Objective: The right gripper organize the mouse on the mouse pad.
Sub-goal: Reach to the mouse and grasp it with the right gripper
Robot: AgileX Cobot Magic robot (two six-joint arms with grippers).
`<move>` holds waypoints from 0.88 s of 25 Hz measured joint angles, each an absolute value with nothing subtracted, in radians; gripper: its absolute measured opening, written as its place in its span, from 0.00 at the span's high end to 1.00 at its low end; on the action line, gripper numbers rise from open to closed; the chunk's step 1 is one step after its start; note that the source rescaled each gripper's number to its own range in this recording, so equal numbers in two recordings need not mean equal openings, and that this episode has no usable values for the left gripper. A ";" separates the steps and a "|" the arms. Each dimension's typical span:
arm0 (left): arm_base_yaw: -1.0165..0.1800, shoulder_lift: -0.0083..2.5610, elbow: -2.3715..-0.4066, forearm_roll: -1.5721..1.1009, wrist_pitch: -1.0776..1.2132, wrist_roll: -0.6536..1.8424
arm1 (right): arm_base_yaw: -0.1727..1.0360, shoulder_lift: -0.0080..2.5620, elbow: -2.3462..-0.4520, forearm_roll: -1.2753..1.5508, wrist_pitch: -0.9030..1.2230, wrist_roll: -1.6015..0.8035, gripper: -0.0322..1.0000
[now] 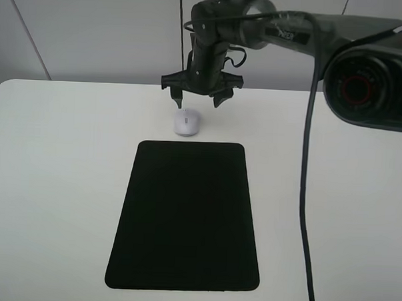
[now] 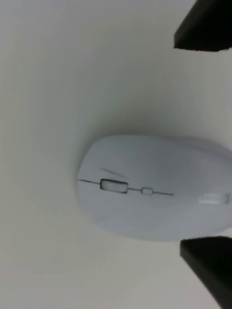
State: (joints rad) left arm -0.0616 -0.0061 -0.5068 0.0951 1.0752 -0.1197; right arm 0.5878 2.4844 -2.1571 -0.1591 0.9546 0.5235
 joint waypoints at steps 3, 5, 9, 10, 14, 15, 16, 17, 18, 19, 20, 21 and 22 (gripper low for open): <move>-0.062 -0.006 -0.507 0.095 1.075 -0.120 | 0.600 2.499 -2.157 -0.153 0.919 0.533 0.01; -0.062 -0.006 -0.507 0.095 1.075 -0.120 | 0.607 2.506 -2.157 -0.157 0.912 0.539 0.01; -0.062 -0.006 -0.507 0.095 1.075 -0.120 | 0.611 2.517 -2.157 -0.194 0.911 0.572 0.01; -0.062 -0.006 -0.507 0.095 1.075 -0.120 | 0.611 2.518 -2.157 -0.204 0.911 0.576 0.01; -0.062 -0.006 -0.507 0.095 1.075 -0.120 | 0.617 2.519 -2.157 -0.230 0.902 0.582 0.01; -0.062 -0.006 -0.507 0.095 1.075 -0.120 | 0.619 2.519 -2.157 -0.229 0.897 0.582 0.01; -0.062 -0.006 -0.507 0.095 1.075 -0.120 | 0.621 2.519 -2.157 -0.226 0.893 0.582 0.01; -0.062 -0.006 -0.507 0.095 1.075 -0.120 | 0.622 2.519 -2.157 -0.217 0.893 0.582 0.01; -0.062 -0.006 -0.507 0.095 1.075 -0.120 | 0.622 2.519 -2.157 -0.204 0.893 0.577 0.01; -0.062 -0.006 -0.507 0.095 1.075 -0.120 | 0.622 2.519 -2.157 -0.197 0.895 0.568 0.01; -0.062 -0.006 -0.507 0.095 1.075 -0.120 | 0.622 2.519 -2.157 -0.184 0.897 0.550 0.01; -0.062 -0.006 -0.507 0.095 1.075 -0.120 | 0.622 2.519 -2.157 -0.176 0.898 0.530 0.01; -0.062 -0.006 -0.507 0.095 1.075 -0.120 | 0.622 2.519 -2.157 -0.167 0.899 0.505 0.01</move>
State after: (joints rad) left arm -0.0616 -0.0061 -0.5068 0.0951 1.0752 -0.1197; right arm 0.6224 2.5188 -2.1571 -0.1668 0.8993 0.5049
